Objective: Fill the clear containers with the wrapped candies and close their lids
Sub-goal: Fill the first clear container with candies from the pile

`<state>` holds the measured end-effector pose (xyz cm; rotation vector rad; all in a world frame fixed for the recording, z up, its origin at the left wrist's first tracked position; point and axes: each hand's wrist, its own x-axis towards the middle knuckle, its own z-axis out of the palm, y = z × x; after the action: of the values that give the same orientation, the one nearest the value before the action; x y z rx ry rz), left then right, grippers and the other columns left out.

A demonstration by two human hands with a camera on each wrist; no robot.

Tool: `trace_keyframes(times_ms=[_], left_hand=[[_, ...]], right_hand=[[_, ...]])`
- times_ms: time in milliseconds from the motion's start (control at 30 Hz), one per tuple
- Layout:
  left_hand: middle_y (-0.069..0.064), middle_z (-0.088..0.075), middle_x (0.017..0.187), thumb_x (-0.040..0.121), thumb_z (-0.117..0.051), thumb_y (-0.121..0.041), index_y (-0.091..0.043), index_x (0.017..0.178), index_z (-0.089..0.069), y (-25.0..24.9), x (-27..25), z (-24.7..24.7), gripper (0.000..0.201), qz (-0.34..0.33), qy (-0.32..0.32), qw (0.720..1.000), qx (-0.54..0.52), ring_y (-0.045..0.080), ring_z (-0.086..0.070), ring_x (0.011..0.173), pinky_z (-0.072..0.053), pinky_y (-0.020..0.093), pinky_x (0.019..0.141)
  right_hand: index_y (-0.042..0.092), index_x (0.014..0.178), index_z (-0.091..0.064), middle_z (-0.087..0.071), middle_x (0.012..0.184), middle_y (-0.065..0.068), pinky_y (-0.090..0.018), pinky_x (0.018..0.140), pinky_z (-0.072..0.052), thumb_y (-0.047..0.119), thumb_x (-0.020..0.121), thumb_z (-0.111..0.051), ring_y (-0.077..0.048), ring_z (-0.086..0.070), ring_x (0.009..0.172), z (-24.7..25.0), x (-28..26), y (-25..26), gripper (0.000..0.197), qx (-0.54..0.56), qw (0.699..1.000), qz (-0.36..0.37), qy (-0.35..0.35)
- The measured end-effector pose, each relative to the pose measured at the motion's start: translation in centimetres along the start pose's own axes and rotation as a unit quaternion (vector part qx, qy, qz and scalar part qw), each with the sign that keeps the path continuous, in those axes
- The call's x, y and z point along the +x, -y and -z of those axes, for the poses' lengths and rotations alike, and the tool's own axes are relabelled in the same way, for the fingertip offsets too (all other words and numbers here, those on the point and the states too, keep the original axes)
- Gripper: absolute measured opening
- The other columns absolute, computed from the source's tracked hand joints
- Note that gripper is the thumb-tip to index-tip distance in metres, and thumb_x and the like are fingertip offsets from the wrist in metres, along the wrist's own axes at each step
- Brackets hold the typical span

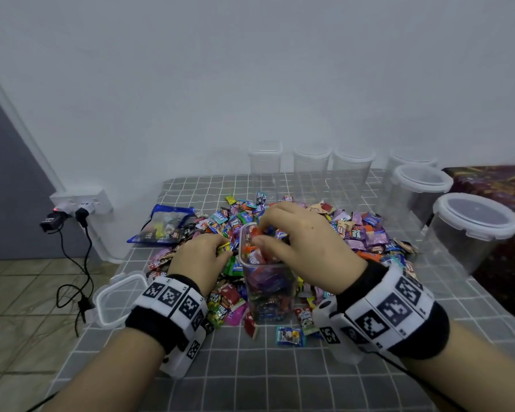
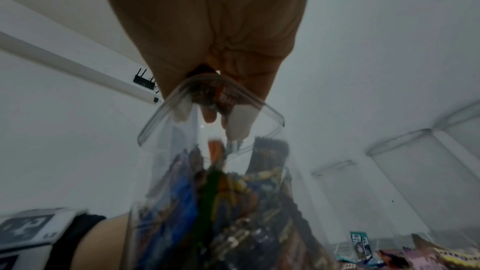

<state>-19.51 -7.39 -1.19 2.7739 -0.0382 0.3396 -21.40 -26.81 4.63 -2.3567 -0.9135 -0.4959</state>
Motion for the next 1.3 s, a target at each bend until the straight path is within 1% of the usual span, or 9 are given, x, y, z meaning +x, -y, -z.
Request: trace_keyframes(times_ms=[133,433,567,667,733,900,1067,1200,1300], left_hand=[[-0.002,-0.065,0.109,0.091,-0.056,-0.038,-0.022,0.115,-0.064,-0.1,0.0,0.1,0.03,0.003,0.001,1.0,-0.008,0.017,-0.059,0.099,-0.046,0.031,0.083],[-0.002,-0.065,0.111,0.092,-0.056,-0.036,-0.021,0.116,-0.064,-0.3,-0.2,0.3,0.03,0.005,-0.003,1.0,-0.015,0.017,-0.059,0.1,-0.048,0.033,0.086],[-0.002,-0.066,0.109,0.091,-0.056,-0.037,-0.022,0.115,-0.064,-0.2,-0.4,0.5,0.029,0.004,-0.01,1.0,-0.022,0.017,-0.059,0.099,-0.048,0.033,0.086],[-0.003,-0.065,0.112,0.092,-0.055,-0.035,-0.022,0.117,-0.063,-0.3,-0.5,0.7,0.03,0.0,-0.018,0.999,-0.028,0.016,-0.059,0.103,-0.047,0.033,0.088],[-0.003,-0.065,0.114,0.092,-0.055,-0.034,-0.021,0.118,-0.063,-0.5,-0.7,0.8,0.03,-0.01,-0.024,0.999,-0.033,0.016,-0.058,0.104,-0.047,0.033,0.089],[-0.001,-0.065,0.112,0.09,-0.059,-0.028,-0.018,0.118,-0.064,-0.9,-1.3,1.7,0.03,-0.022,-0.061,0.996,-0.067,0.015,-0.058,0.101,-0.043,0.026,0.086],[-0.012,-0.058,0.079,0.087,-0.064,-0.026,-0.015,0.108,-0.069,-2.2,-1.4,4.8,0.023,-0.031,-0.147,0.981,-0.125,0.005,-0.049,0.074,-0.036,0.021,0.073],[-0.016,-0.061,0.081,0.084,-0.068,-0.025,-0.021,0.104,-0.07,-4.5,-1.4,7.5,0.02,-0.038,-0.188,0.954,-0.229,0.0,-0.053,0.074,-0.04,0.011,0.07],[-0.021,-0.06,0.079,0.083,-0.07,-0.025,-0.025,0.1,-0.07,-6.2,-1.7,7.9,0.018,-0.061,-0.154,0.944,-0.287,-0.008,-0.055,0.074,-0.041,0.004,0.068]], right_hand=[[0.01,0.088,-0.063,-0.061,0.09,-0.003,-0.035,0.076,-0.044,0.046,0.093,-0.035,-0.017,-0.055,0.084,0.2,-0.3,-0.3,0.046,0.067,0.997,-0.007,-0.025],[0.008,0.105,-0.064,-0.06,0.113,0.001,-0.008,0.092,-0.034,0.043,0.095,-0.024,0.002,-0.049,0.106,0.6,-1.6,-0.4,0.054,0.168,0.984,-0.035,-0.037],[0.026,0.132,-0.044,-0.046,0.126,0.025,-0.008,0.098,-0.028,0.066,0.079,-0.036,0.018,-0.037,0.116,0.5,-2.7,-0.9,0.067,0.22,0.967,-0.132,0.003],[0.035,0.145,-0.019,-0.034,0.142,0.023,-0.023,0.107,-0.027,0.072,0.062,-0.056,0.006,-0.031,0.131,-0.1,-3.7,-1.7,0.099,0.274,0.94,-0.195,0.048],[0.036,0.148,-0.01,-0.031,0.138,0.027,-0.022,0.107,-0.028,0.069,0.056,-0.066,0.007,-0.031,0.13,-0.6,-4.1,-1.8,0.113,0.296,0.93,-0.205,0.077],[0.05,0.121,-0.029,-0.044,0.118,0.036,0.004,0.083,-0.033,0.035,0.069,-0.079,0.027,-0.043,0.105,-1.3,-4.4,-1.8,0.074,0.318,0.921,-0.202,0.097],[0.048,0.113,-0.033,-0.048,0.112,0.032,0.005,0.078,-0.033,0.025,0.072,-0.08,0.029,-0.044,0.099,-1.3,-4.1,-2.2,0.067,0.298,0.926,-0.21,0.092],[0.046,0.116,-0.034,-0.05,0.113,0.031,0.004,0.079,-0.035,0.026,0.071,-0.081,0.026,-0.046,0.101,-1.4,-4.3,-2.4,0.068,0.302,0.925,-0.212,0.093],[0.043,0.124,-0.032,-0.05,0.115,0.031,0.001,0.082,-0.036,0.028,0.071,-0.081,0.023,-0.047,0.105,-1.5,-4.2,-2.4,0.073,0.303,0.924,-0.216,0.091]])
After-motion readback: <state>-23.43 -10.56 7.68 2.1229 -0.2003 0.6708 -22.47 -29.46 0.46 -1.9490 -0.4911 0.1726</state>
